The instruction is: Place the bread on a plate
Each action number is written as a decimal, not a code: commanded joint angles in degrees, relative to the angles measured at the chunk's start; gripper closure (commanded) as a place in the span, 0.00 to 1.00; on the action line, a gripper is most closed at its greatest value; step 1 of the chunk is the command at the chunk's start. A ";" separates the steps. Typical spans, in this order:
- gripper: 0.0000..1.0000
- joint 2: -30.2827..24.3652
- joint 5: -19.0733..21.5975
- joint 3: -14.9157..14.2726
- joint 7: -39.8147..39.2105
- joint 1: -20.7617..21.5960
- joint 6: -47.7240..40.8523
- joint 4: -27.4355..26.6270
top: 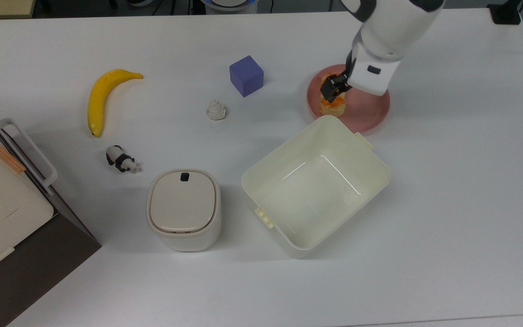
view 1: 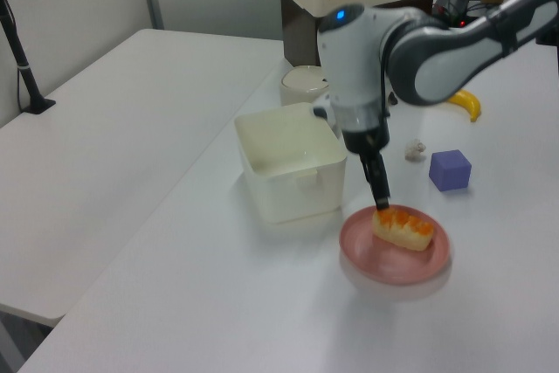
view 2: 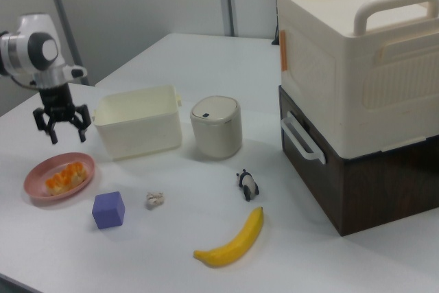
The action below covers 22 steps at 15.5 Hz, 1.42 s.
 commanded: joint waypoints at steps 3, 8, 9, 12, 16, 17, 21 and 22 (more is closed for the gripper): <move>0.03 -10.18 0.37 -1.40 0.33 -7.57 -1.25 -0.99; 0.02 -11.60 0.54 -3.34 -3.18 -10.57 -9.52 2.26; 0.02 -11.86 0.54 -3.34 -3.18 -11.27 -9.35 2.26; 0.02 -12.83 0.37 -3.51 -3.18 -14.52 -8.74 2.44; 0.02 -12.66 0.37 -5.27 -3.18 -19.61 -8.03 5.59; 0.00 -12.66 0.37 -5.36 -3.01 -20.58 -6.90 6.21; 0.00 -12.48 0.19 -6.15 -3.09 -22.96 -5.48 8.58; 0.00 -12.39 0.28 -6.15 -2.83 -23.57 -5.48 9.11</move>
